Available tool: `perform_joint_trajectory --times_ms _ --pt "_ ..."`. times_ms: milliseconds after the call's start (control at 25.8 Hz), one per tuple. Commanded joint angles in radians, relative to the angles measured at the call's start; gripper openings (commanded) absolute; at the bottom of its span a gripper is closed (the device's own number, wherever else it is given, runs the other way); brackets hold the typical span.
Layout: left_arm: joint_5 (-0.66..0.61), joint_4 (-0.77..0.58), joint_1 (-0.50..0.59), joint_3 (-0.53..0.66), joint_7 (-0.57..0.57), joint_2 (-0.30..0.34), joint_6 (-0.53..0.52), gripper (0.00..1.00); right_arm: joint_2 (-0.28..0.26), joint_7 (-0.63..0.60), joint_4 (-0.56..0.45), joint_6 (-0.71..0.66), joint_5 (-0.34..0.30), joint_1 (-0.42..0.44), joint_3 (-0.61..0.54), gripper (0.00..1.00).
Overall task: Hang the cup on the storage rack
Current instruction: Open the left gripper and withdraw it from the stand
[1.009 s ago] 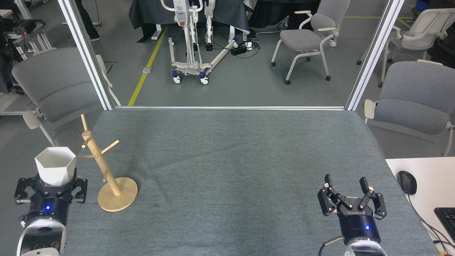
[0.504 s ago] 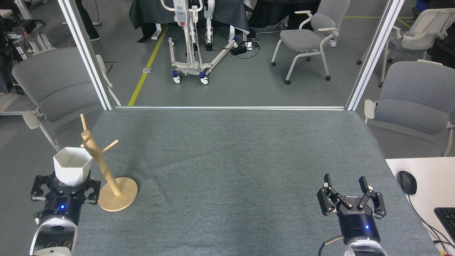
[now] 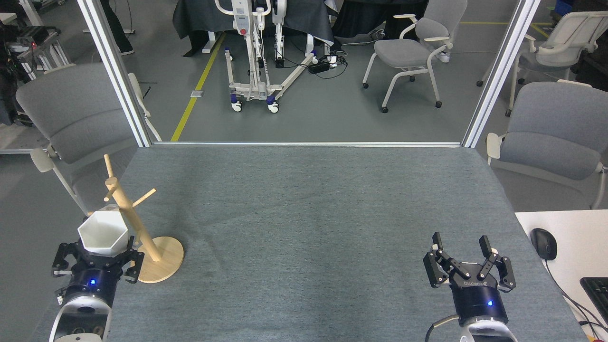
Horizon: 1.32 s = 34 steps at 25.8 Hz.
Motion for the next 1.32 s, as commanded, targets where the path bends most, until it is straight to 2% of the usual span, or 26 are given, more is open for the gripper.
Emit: perform_joint_trajectory --times_ms 0,194,427,543,737,776,970,1087,1281 --pt "0.006 0.025 0.001 -0.001 0.007 -0.002 0.001 0.98 0.0 -0.003 0.0 0.0 0.0 0.0 -0.001 0.99" --pt "0.007 0.039 0.029 -0.001 0.012 -0.022 -0.002 0.99 0.0 -0.003 0.0 0.0 0.0 0.0 -0.001 1.0" --pt "0.007 0.168 0.04 -0.001 0.069 -0.078 -0.002 0.99 0.0 -0.003 0.002 0.0 0.0 0.0 -0.001 0.99" --pt "0.01 0.191 0.041 -0.004 0.105 -0.091 -0.012 0.99 0.001 -0.003 0.0 0.0 0.0 0.0 -0.001 1.0" --pt "0.012 0.088 0.063 -0.022 0.167 -0.245 -0.077 0.99 0.006 -0.003 0.002 0.0 0.0 0.001 0.001 0.99" --pt "0.01 0.062 0.063 -0.037 0.173 -0.271 -0.091 0.99 0.006 -0.003 0.002 0.0 -0.002 0.0 0.001 0.99" --pt "0.078 -0.036 0.044 -0.24 0.171 -0.277 -0.054 0.99 0.011 -0.003 0.002 0.0 -0.003 0.001 0.004 0.99" --pt "0.137 -0.068 -0.002 -0.343 0.156 -0.28 0.015 0.99 0.011 -0.003 0.002 0.0 -0.002 0.0 0.006 1.0" --pt "0.15 -0.07 -0.048 -0.468 0.113 -0.28 0.146 0.99 0.009 -0.003 0.002 0.0 -0.003 0.0 0.006 1.0"
